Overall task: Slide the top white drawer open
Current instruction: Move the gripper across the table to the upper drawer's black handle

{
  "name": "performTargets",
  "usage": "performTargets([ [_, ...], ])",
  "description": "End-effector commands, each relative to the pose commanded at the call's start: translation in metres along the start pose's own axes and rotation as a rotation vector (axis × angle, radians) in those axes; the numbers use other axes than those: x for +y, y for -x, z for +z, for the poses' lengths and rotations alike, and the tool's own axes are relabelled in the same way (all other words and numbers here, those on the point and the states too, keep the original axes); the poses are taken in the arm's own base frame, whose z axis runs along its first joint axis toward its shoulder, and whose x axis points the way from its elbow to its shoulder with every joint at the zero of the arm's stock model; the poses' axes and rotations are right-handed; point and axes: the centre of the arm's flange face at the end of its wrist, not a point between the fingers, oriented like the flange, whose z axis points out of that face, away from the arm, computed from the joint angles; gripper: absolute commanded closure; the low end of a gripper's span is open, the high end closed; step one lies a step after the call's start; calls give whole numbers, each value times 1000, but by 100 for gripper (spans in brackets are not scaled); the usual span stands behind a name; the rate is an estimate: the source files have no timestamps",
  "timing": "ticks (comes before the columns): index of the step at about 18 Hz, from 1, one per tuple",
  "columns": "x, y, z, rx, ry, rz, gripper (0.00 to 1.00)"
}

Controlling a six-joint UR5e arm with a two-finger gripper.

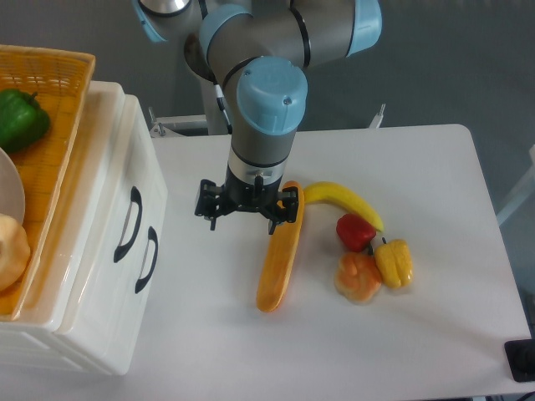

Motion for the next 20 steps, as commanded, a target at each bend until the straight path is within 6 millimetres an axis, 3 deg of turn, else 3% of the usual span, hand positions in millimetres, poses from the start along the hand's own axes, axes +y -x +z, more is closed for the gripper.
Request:
performTargets([
  [3,-2,-24,15,9,26,-94,0],
  [8,-1,-46,18,33,34,-109,0],
  [20,3,-57,18,100,69,-122,0],
])
